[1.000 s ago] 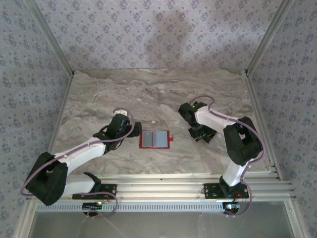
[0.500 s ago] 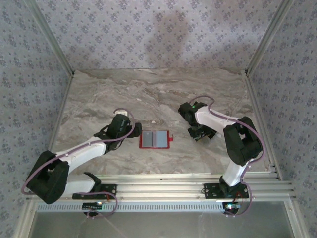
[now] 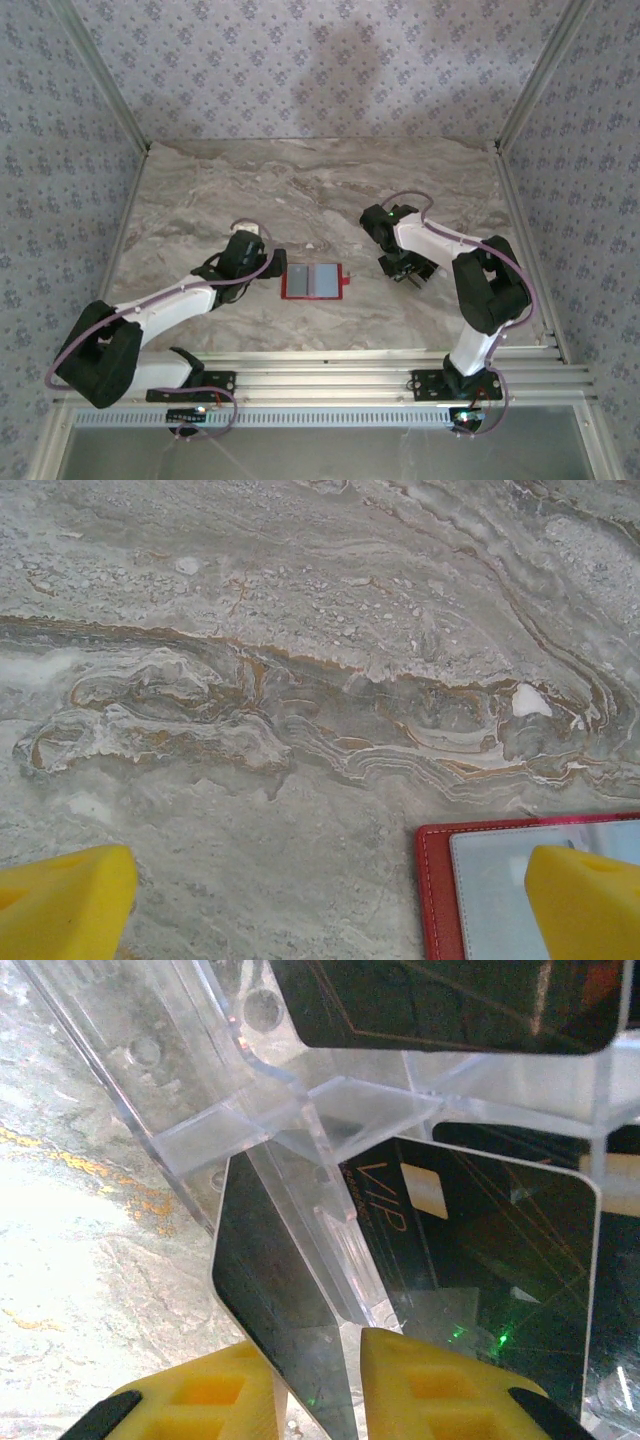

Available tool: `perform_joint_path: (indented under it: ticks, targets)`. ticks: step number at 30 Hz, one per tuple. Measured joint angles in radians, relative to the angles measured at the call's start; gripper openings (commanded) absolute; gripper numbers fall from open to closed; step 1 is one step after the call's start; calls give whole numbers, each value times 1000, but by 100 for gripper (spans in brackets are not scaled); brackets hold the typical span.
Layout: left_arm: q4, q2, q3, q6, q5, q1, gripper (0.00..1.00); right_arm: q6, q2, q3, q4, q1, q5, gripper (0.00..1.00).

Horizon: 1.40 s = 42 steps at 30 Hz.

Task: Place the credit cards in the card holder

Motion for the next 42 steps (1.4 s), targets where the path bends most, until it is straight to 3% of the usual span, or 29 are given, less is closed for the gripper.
perform_joint_path:
  ticks: [10,16,28,42]
  targets:
    - [-1,3,1,0,3,0,100,-7,-2,1,-11,1,1,23]
    - [-2,3,2,0,3,0,100,-14,-2,1,-15,10,10,12]
    - [-32,7,39,0,3,0,100,-44,-2,32,-37,27,9,0]
    - [-93,7,71,11,4,0,100,-58,-47,221,-146,127,31,0]
